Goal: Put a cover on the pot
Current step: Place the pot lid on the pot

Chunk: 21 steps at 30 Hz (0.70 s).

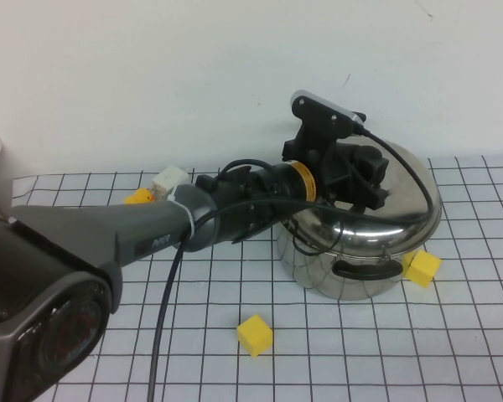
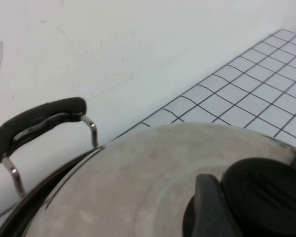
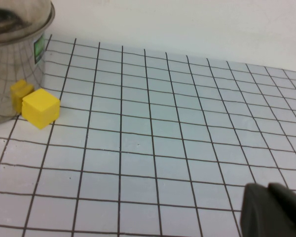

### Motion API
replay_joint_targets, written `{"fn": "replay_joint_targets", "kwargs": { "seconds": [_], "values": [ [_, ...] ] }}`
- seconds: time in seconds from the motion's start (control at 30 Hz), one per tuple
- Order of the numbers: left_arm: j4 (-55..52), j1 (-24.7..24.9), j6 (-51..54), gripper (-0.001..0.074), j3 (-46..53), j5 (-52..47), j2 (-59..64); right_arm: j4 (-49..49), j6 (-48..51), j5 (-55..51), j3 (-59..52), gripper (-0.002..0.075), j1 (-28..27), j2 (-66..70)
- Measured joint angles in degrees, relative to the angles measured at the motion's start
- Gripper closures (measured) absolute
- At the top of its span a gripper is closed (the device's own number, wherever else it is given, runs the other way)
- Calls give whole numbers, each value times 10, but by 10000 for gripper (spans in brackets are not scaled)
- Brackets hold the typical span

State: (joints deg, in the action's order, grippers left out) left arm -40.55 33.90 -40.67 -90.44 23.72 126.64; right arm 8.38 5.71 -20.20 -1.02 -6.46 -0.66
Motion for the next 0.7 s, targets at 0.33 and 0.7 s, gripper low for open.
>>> {"fn": "replay_joint_targets", "kwargs": {
  "seconds": [0.33, 0.7],
  "values": [
    [28, 0, 1, 400, 0, -9, 1, 0, 0, 0, 0, 717, 0, 0],
    [34, -23, -3, 401, 0, -25, 2, 0, 0, 0, 0, 717, 0, 0]
  ]
}}
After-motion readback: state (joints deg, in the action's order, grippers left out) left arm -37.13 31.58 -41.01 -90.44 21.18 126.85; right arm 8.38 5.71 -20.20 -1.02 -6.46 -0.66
